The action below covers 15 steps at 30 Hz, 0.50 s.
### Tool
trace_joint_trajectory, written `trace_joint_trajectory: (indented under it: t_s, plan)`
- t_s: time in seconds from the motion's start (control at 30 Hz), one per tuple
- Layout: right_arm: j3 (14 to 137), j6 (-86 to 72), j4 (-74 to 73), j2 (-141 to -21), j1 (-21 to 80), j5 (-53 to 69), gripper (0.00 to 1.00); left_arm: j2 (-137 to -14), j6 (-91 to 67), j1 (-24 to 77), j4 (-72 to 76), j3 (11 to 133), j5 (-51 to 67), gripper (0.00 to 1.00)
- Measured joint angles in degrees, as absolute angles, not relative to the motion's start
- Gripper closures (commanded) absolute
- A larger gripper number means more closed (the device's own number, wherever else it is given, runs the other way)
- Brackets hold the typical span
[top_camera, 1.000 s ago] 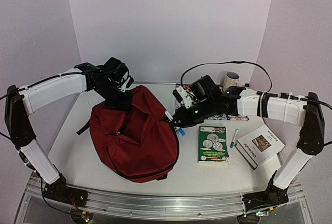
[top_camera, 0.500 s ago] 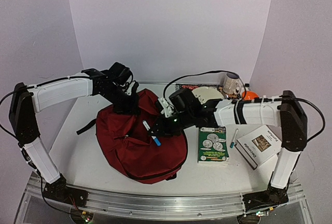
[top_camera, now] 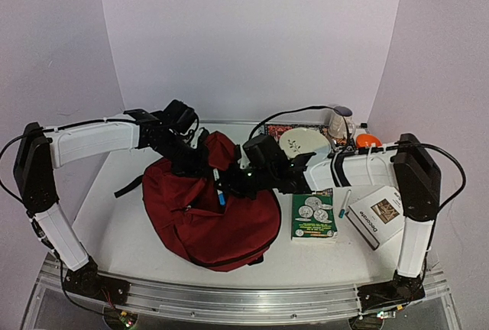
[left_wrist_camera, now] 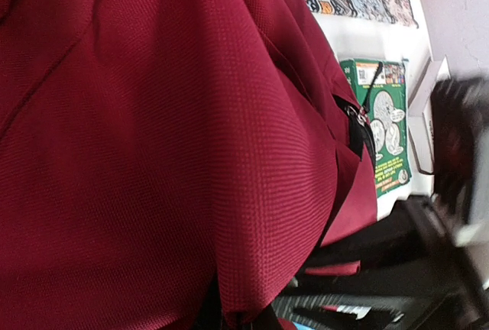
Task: Pack the student bag
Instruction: Place the pen in the lower front pocket of the bag.
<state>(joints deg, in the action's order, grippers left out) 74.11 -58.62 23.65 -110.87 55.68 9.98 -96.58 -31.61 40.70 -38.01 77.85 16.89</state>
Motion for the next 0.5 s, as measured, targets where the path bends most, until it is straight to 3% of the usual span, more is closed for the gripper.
trace_joint_trajectory:
  t_s: [0.4,0.5]
  plan:
    - [76.0,-68.6,35.2,-119.3,55.9,-2.2,1.00,-95.6,-33.8,40.9,-32.6,74.7,21.7,1.00]
    - [76.1,-69.5,37.7,-120.1,56.2,-4.3,0.94,-94.9,-34.7,40.9,-31.0,73.8,22.4,1.00]
